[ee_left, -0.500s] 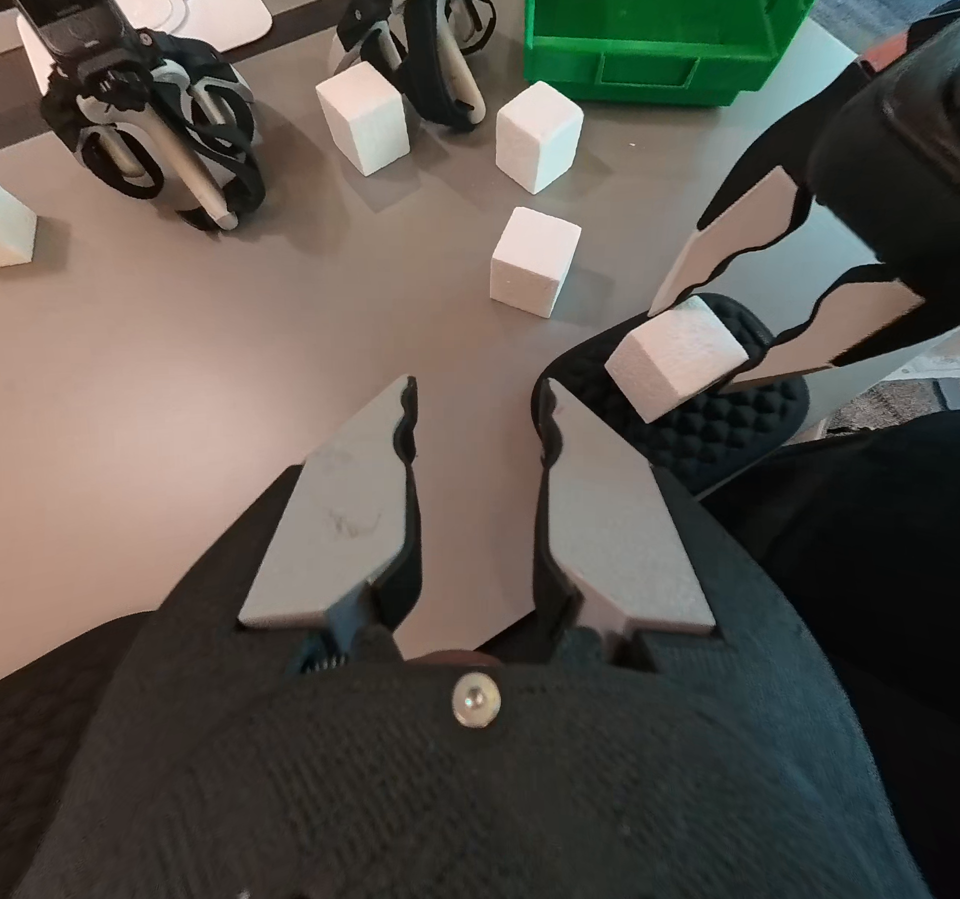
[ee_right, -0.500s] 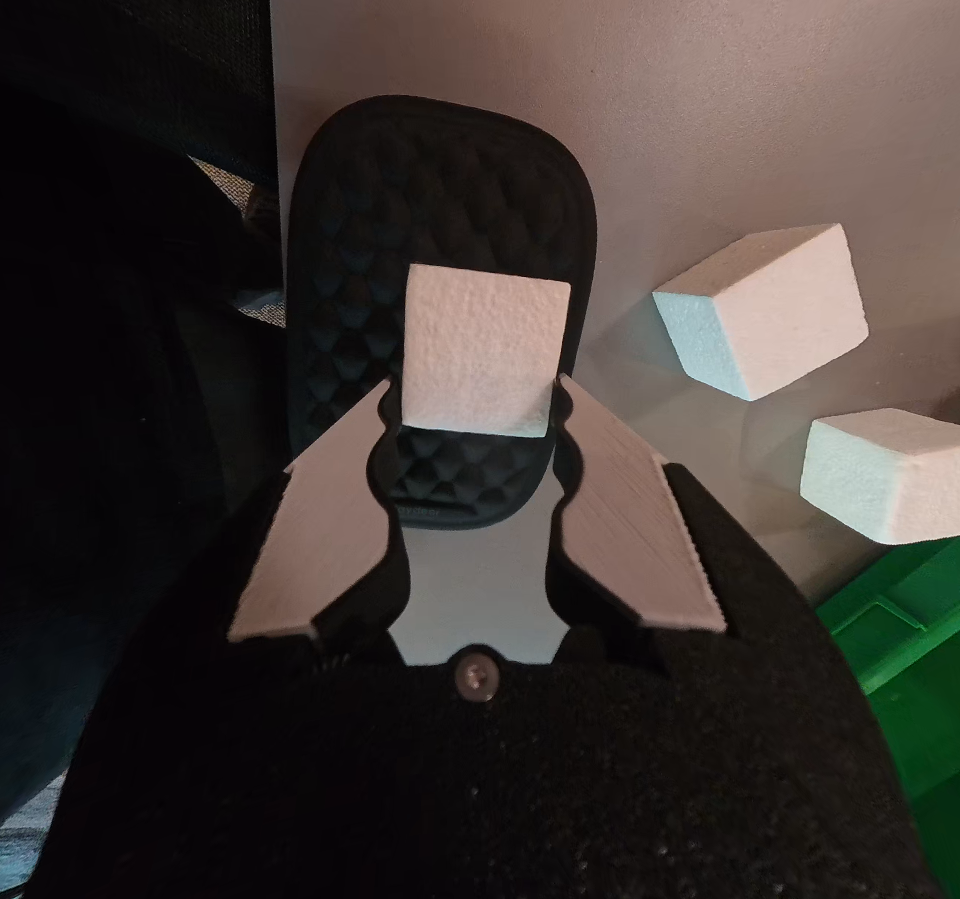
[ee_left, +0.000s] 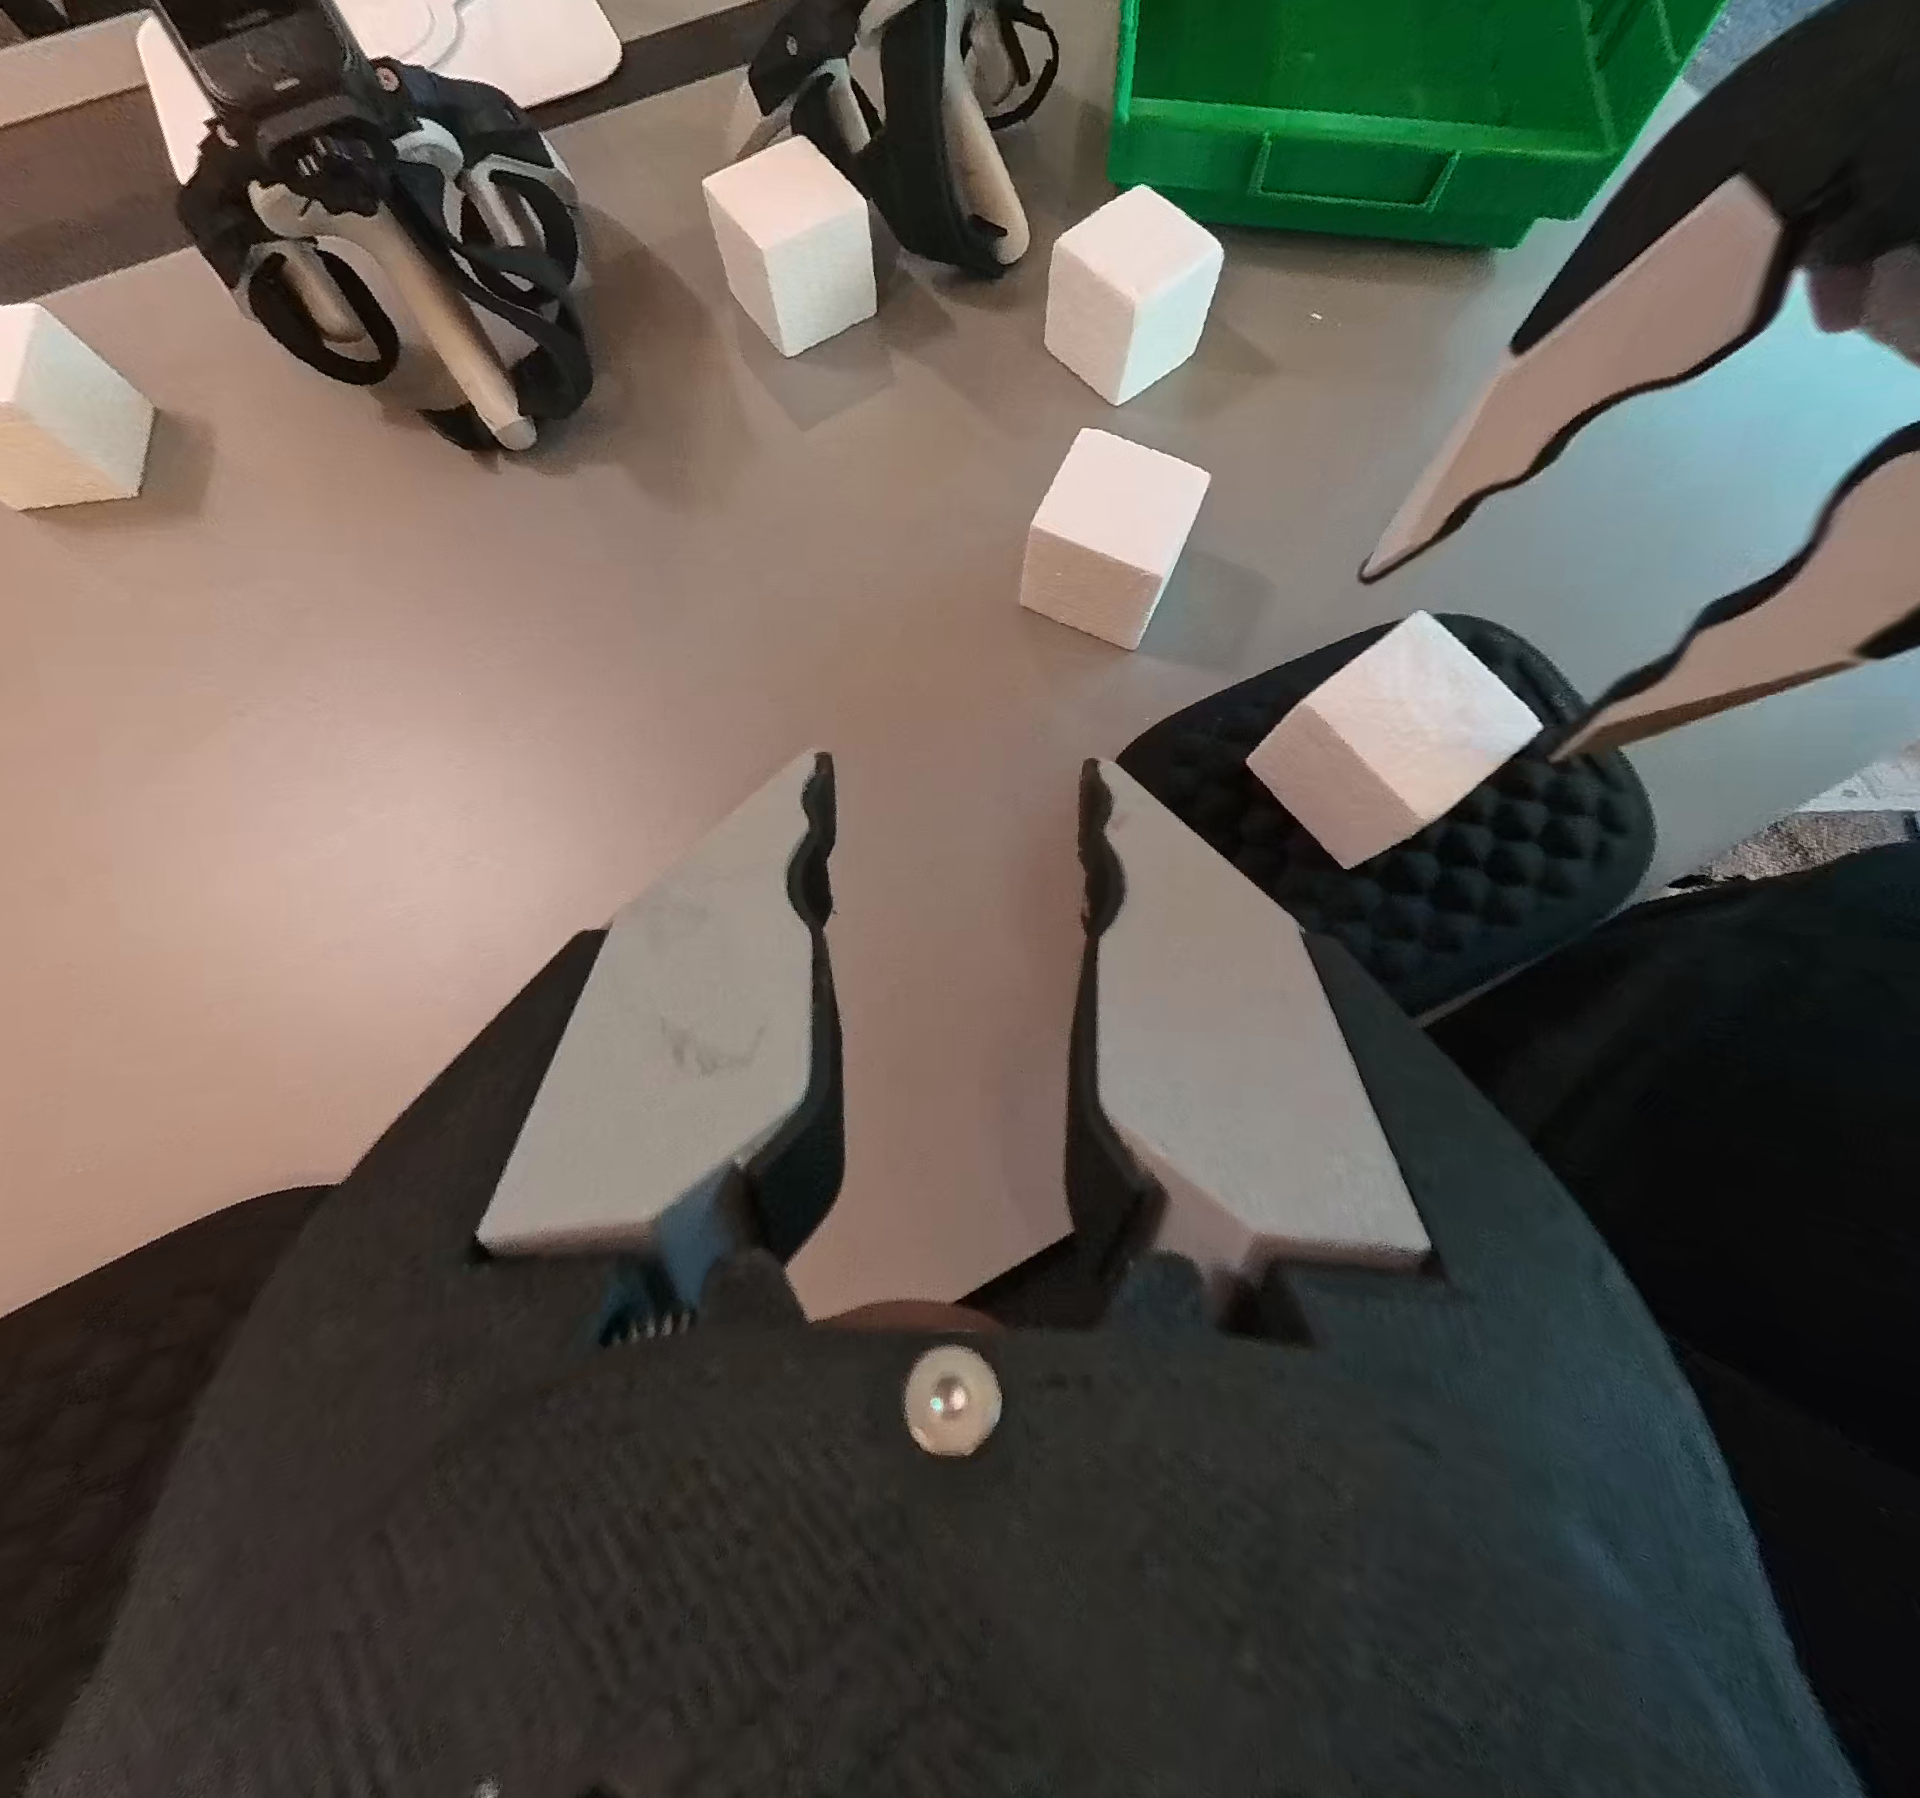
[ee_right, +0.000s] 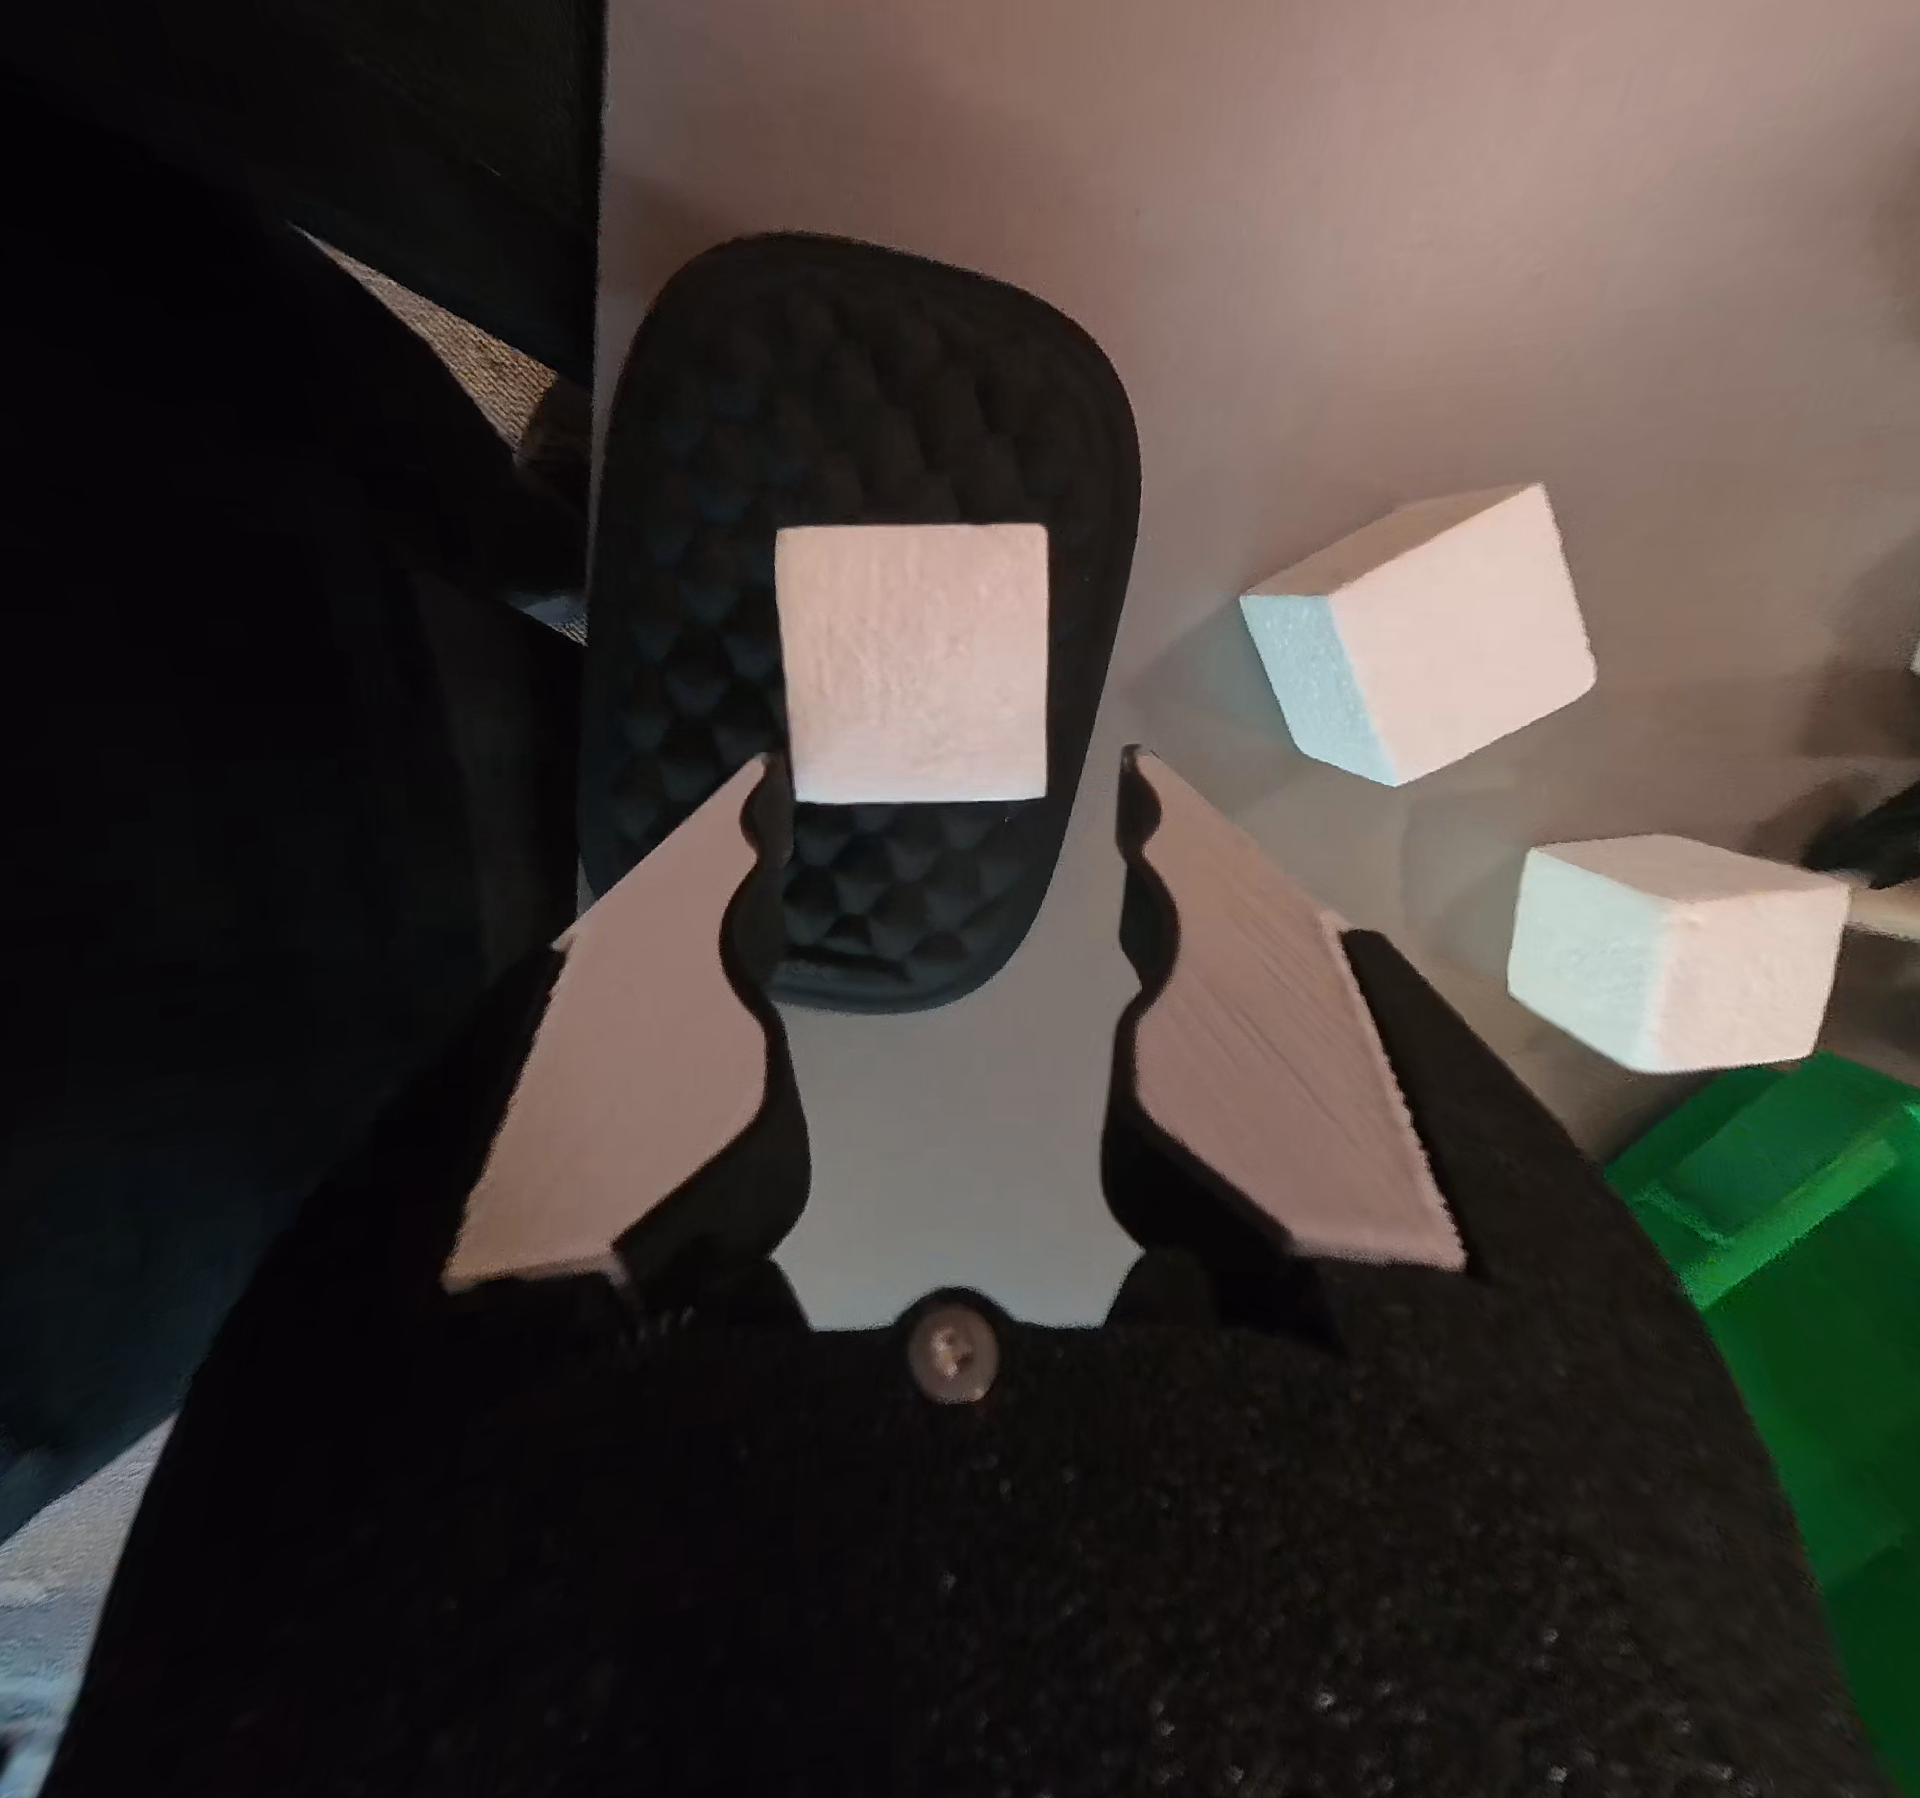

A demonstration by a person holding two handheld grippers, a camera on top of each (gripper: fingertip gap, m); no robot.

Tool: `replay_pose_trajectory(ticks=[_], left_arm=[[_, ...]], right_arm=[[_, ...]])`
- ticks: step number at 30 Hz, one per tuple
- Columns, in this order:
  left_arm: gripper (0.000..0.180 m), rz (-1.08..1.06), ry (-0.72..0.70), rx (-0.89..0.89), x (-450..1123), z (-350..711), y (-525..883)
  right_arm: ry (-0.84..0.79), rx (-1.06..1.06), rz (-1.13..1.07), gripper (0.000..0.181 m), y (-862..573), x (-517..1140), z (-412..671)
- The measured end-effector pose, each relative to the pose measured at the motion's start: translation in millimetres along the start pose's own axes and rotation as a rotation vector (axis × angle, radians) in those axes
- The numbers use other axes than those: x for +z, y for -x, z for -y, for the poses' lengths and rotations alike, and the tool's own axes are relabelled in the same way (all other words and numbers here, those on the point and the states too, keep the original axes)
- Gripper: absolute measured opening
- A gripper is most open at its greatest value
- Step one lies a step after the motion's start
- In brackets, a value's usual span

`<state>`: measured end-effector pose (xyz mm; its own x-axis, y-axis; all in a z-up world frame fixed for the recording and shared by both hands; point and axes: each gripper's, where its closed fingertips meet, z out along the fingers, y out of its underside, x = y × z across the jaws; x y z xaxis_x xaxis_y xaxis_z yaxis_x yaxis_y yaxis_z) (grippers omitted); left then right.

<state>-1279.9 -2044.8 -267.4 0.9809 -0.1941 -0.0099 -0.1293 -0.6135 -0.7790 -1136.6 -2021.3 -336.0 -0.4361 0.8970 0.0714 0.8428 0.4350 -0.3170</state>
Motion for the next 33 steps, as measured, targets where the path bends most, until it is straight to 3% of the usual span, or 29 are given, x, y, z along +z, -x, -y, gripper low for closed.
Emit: replay_pose_trajectory(ticks=[4, 33], left_arm=[[0.045, 0.011, -0.005, -0.014, -1, 0, 3], [0.045, 0.047, 0.001, -0.01, -2, -1, 7]], right_arm=[[-0.13, -0.022, 0.016, 0.06, -10, -25, 21], [-0.069, -0.065, -0.032, 0.061, -16, -17, 14]])
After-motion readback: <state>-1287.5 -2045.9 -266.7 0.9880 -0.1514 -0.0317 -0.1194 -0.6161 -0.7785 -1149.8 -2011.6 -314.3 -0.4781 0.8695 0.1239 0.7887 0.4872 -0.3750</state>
